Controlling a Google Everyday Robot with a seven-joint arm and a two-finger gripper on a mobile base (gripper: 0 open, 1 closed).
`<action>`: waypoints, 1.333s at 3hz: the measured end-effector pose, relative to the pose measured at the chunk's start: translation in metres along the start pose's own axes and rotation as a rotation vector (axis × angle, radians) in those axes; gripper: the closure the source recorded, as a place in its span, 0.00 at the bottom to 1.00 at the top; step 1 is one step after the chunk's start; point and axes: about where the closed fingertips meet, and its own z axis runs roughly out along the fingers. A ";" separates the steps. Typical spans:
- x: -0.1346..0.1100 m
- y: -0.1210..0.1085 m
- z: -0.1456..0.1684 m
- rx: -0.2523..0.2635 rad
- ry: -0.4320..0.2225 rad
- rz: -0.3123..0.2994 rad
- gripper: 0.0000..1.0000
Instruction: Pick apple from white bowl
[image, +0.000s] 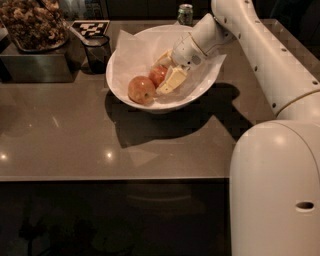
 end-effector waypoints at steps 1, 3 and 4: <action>0.003 0.001 -0.001 -0.001 0.006 0.005 0.74; -0.005 0.004 -0.016 0.028 0.025 0.021 1.00; -0.028 0.012 -0.052 0.122 0.066 0.022 1.00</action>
Offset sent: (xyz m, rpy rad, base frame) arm -0.0089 -0.0227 0.0004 -0.0315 0.0118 -0.0166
